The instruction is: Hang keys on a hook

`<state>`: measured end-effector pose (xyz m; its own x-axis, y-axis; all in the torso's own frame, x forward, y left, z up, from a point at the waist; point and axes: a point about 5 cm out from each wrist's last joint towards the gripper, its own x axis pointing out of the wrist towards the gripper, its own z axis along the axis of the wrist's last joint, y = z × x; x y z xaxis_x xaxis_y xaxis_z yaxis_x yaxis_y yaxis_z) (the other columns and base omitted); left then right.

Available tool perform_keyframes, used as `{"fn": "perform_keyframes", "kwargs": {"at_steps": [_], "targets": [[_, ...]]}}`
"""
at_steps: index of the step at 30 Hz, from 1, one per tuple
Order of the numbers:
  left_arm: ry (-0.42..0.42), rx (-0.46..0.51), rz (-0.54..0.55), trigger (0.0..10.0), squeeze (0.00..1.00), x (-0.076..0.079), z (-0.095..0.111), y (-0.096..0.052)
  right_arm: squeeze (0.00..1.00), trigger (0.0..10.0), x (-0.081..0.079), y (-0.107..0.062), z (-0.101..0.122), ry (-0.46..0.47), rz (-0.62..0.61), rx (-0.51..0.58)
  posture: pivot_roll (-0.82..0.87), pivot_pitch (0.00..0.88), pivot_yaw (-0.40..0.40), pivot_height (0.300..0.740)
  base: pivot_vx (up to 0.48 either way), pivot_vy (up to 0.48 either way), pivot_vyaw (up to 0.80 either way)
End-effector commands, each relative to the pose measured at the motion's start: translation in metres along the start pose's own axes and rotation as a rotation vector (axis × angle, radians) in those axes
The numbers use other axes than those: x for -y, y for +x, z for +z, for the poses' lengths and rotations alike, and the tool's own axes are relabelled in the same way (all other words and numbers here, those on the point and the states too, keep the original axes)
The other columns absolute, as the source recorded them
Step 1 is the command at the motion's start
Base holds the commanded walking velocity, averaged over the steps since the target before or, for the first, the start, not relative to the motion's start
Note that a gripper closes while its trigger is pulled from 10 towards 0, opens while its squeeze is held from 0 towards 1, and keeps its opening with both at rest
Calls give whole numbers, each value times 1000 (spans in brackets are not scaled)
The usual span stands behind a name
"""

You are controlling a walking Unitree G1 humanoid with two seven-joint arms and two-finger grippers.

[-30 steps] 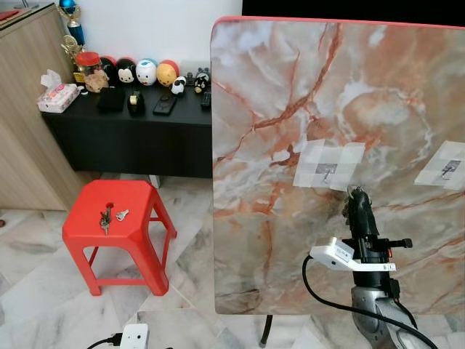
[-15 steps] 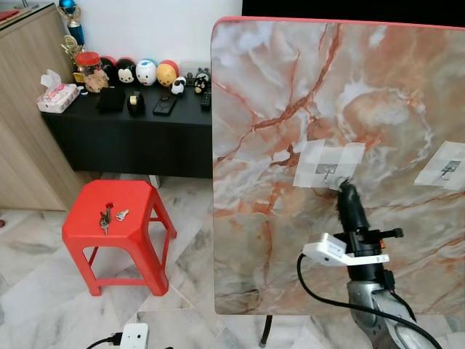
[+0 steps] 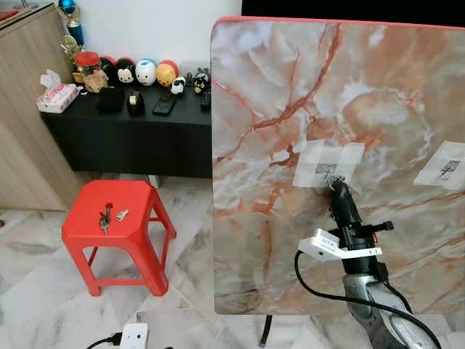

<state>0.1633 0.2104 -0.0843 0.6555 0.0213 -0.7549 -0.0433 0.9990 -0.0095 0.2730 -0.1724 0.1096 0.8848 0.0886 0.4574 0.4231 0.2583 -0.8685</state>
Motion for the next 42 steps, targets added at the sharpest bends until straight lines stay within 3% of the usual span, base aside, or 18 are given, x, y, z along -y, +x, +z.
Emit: {"fn": "perform_keyframes", "kwargs": {"at_steps": [1,8,26,27,28,42], "targets": [[-8,-18,-3,10000,0,1,-4,-1,0,10000,-2,1,0,3,17,4,69,52,-80,740,0,0,0],[-8,-20,-2,10000,0,1,-4,-1,0,10000,-6,-1,3,-4,63,36,66,54,-80,740,0,0,0],[-9,-23,0,10000,0,0,-5,-1,0,10000,-7,-3,-5,5,75,-10,70,56,-80,740,0,0,0],[-9,-23,0,10000,0,0,-5,-1,561,10000,-6,-3,-6,34,69,-19,68,55,-80,740,0,0,0],[-8,-24,0,10000,0,0,-5,-1,1000,10000,-5,-3,-6,48,68,-17,66,55,-79,740,0,0,0],[-7,-25,0,10000,0,0,-5,-1,1000,10000,-11,-9,0,90,115,12,68,56,-81,740,0,0,0]]}}
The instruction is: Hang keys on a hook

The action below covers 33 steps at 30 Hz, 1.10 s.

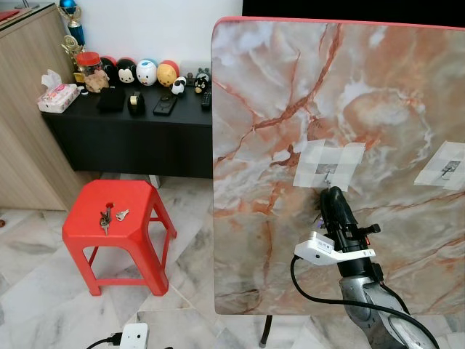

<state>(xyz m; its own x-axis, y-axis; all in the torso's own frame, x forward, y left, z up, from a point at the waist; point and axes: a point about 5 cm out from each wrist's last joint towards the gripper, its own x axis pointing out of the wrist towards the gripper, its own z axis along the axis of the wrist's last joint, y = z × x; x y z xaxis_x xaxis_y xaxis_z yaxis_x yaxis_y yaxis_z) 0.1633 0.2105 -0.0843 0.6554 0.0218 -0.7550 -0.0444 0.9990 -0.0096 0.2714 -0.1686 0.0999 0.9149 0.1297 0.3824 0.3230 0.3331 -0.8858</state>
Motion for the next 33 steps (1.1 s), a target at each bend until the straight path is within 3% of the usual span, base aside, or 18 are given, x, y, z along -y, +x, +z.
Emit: {"fn": "perform_keyframes", "kwargs": {"at_steps": [1,10,15,16,17,19,20,22,24,25,26,28,29,33], "targets": [[-7,-25,-1,10000,0,0,-5,-1,1000,10000,-13,-11,1,69,112,12,66,56,-82,740,0,0,0],[-7,-27,-1,10000,0,0,-6,-1,1000,10000,-41,-33,2,163,349,1,65,57,-82,740,0,0,0],[-6,-28,0,10000,0,0,-6,-2,1000,10000,-53,-45,-11,311,387,-164,67,57,-82,740,0,0,0],[-5,-29,0,10000,0,0,-6,-2,396,10000,-64,-53,-16,477,438,-298,65,56,-81,740,0,0,0],[-4,-29,-1,10000,0,0,-6,-1,0,10000,-69,-57,-17,550,452,-355,62,56,-80,740,0,0,0],[-4,-29,-1,10000,0,0,-6,-1,0,10000,-72,-60,-18,598,460,-388,62,56,-80,740,0,0,0],[-3,-30,-1,10000,0,0,-6,-1,0,10000,-85,-72,-19,728,532,-491,64,53,-80,740,0,0,0],[-3,-30,-1,10000,0,0,-6,-1,0,10000,-92,-79,-20,772,568,-543,66,52,-80,740,0,0,0],[-3,-30,-1,10000,0,0,-6,-1,0,10000,-105,-95,-23,841,654,-669,71,52,-80,740,0,0,0],[-3,-31,0,10000,0,0,-6,-1,0,10000,-112,-109,-28,832,710,-760,73,50,-80,740,0,0,0],[-3,-32,2,10000,0,0,-6,-1,0,10000,-119,-129,-33,904,732,-904,78,49,-78,740,0,0,0],[-3,-32,2,10000,0,-1,-6,-1,0,10000,-121,-136,-34,949,729,-967,78,50,-76,740,0,0,0],[4,-40,4,10000,0,-1,-7,-2,0,10000,-123,-146,-37,1021,702,-1063,75,46,-73,740,0,0,0],[13,-53,6,10000,0,-3,-9,-2,0,10000,-124,-168,-45,1113,618,-1241,73,38,-62,740,0,0,0]]}}
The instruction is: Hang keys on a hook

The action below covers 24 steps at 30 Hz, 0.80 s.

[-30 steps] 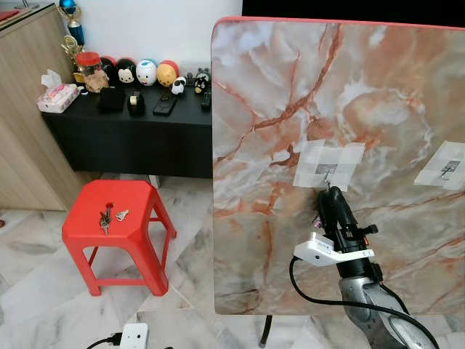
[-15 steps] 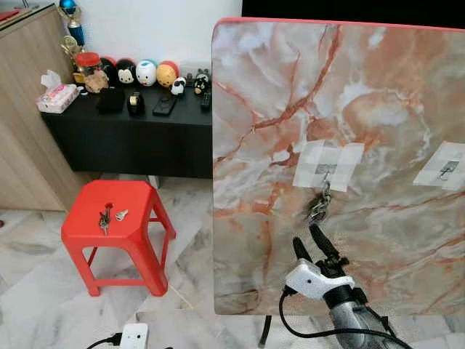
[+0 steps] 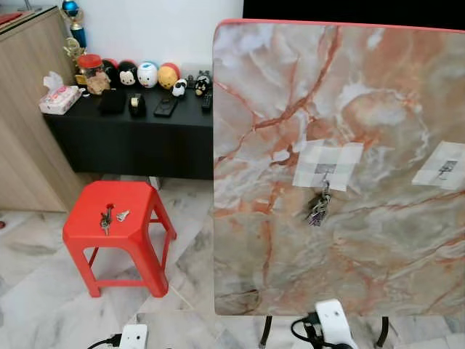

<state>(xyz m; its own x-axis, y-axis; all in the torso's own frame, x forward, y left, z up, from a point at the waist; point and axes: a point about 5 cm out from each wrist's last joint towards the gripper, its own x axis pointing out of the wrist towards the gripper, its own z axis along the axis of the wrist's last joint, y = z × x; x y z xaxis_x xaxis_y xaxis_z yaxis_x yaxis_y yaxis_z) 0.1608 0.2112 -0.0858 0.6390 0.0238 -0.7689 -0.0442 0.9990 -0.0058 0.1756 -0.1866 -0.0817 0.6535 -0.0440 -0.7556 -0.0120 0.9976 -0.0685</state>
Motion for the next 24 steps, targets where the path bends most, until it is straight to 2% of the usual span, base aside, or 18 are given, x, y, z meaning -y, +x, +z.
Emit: {"fn": "perform_keyframes", "kwargs": {"at_steps": [1,2,4,7,8,9,12,13,14,18,22,24], "targets": [[11,-32,3,10000,0,-2,-7,-2,0,10000,4,-1,-8,92,-25,-35,73,38,-62,740,0,0,0],[12,-33,4,10000,0,-3,-7,-2,0,10000,5,-3,-18,139,-37,-89,71,37,-60,740,0,0,0],[19,-36,3,10000,0,-3,-7,-2,0,10000,6,-6,-30,160,-46,-154,73,32,-56,740,0,0,0],[21,-36,3,10000,0,-3,-8,-2,0,10000,9,-8,-38,194,-79,-194,82,27,-58,740,0,0,0],[19,-30,4,10000,0,-3,-7,-2,0,10000,13,-10,-43,266,-132,-228,85,24,-59,740,0,0,0],[18,-29,4,10000,0,-3,-7,-2,0,10000,13,-9,-41,275,-128,-223,82,20,-57,740,0,0,0],[20,-27,3,10000,0,-3,-7,-2,0,10000,8,-6,-33,235,-86,-200,80,16,-56,740,0,0,0],[20,-27,3,10000,0,-3,-7,-2,0,10000,8,-6,-33,235,-86,-200,80,16,-56,740,0,0,0],[22,-27,1,10000,0,-2,-6,-2,0,10000,7,-5,-30,279,-93,-187,84,10,-56,740,0,0,0],[20,-32,1,10000,0,-1,-7,-2,0,10000,6,-3,-27,232,-79,-189,77,0,-58,740,0,0,0],[2,-36,0,10000,0,2,-8,-2,0,10000,6,-3,-27,266,-86,-183,82,0,-61,740,0,0,0],[0,-39,1,10000,0,2,-9,-2,0,10000,7,-3,-27,252,-84,-189,83,0,-61,740,0,0,0]]}}
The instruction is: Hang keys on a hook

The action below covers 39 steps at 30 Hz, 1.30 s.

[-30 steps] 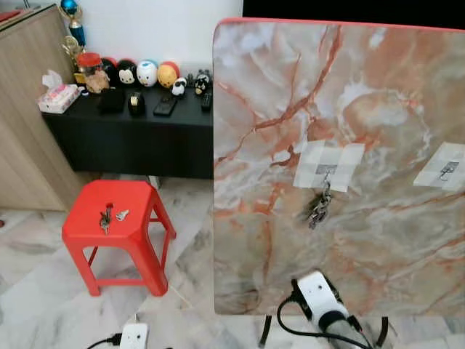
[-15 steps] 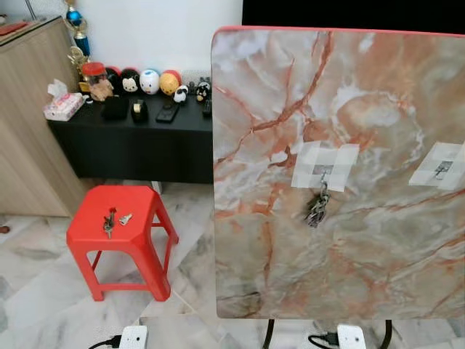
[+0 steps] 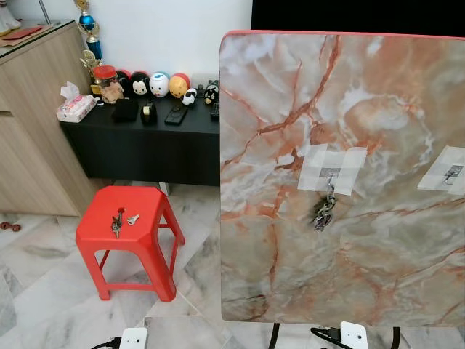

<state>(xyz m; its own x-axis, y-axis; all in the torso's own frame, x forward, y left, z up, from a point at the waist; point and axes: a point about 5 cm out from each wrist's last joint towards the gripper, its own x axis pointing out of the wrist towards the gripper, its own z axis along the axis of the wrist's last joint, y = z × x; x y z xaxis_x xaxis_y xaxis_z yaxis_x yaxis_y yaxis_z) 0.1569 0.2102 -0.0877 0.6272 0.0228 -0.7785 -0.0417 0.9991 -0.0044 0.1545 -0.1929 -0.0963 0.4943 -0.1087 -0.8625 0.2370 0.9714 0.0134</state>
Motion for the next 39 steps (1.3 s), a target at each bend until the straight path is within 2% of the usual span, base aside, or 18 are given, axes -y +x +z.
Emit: {"fn": "perform_keyframes", "kwargs": {"at_steps": [1,4,8,21,39], "targets": [[-3,-25,3,10000,0,2,-5,-1,0,10000,2,0,-1,-8,-4,-5,83,0,-61,740,0,0,0],[-1,-29,4,10000,0,2,-5,0,0,10000,1,0,-4,-63,1,-18,74,0,-62,740,0,279,0],[-1,-30,-1,10000,0,4,-5,0,0,10000,2,-1,-4,-41,0,-14,75,0,-62,740,0,375,0],[2,-28,-9,10000,0,7,-4,0,0,10000,2,-1,-6,-65,7,-17,78,0,-64,740,0,380,0],[-10,-15,5,10000,0,2,0,1,0,10000,-2,0,-2,-49,16,-4,93,27,-66,740,0,363,0]]}}
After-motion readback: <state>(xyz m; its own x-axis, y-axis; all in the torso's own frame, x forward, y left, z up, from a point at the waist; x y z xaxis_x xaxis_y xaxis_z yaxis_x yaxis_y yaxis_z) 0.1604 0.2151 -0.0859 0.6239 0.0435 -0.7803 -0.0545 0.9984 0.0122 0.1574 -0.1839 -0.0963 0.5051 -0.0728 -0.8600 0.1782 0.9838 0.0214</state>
